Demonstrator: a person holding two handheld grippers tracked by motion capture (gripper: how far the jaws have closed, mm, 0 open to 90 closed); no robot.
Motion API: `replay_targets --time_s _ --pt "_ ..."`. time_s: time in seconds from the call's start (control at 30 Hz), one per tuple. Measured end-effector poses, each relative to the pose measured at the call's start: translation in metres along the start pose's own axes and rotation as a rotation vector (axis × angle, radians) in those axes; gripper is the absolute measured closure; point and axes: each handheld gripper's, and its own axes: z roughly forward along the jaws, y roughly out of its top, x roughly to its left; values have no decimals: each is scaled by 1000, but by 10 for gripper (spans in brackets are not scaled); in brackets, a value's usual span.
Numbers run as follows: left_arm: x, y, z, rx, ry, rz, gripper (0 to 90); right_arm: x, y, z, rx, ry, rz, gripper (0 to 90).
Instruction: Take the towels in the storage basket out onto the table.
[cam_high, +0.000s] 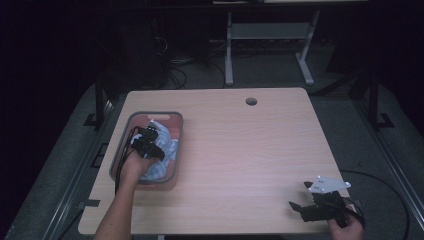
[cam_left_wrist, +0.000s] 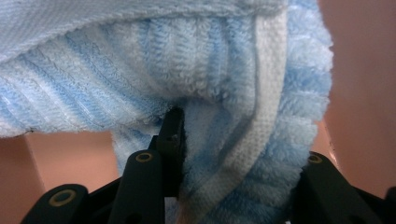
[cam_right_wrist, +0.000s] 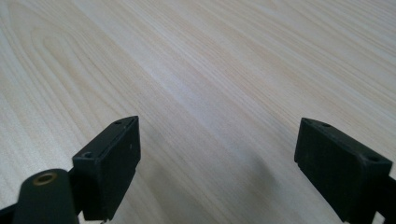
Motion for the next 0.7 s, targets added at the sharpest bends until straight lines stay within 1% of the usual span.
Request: replay_targets --time_s 0.07,0.13,0.2,0.37,0.43,0.53,0.57,0.6,0.7 --pt "1 -1 0 -2 -8 0 620 0 1 0 0 0 -2 138" --pt "2 -1 0 -1 -18 -9 638 1 1 1 1 0 2 138" --pt "2 -1 0 -2 -18 -12 655 0 0 0 2 -1 -1 138" --pt "2 -1 -1 -1 -12 -14 660 -2 0 -2 -1 -11 3 138" --pt "2 0 -3 7 -14 -15 666 -2 -1 -2 -3 -13 9 138" --pt "2 0 -5 9 -23 -20 675 -2 -1 -3 -1 -15 6 138" --pt "3 0 -6 7 -29 -15 677 -2 -1 -3 -2 -16 7 139" --pt "2 -1 -7 2 -35 -22 680 -2 -1 -3 -4 -16 6 138" --pt "2 -4 -11 -14 -46 -14 682 -2 -1 -2 -1 -14 7 138"
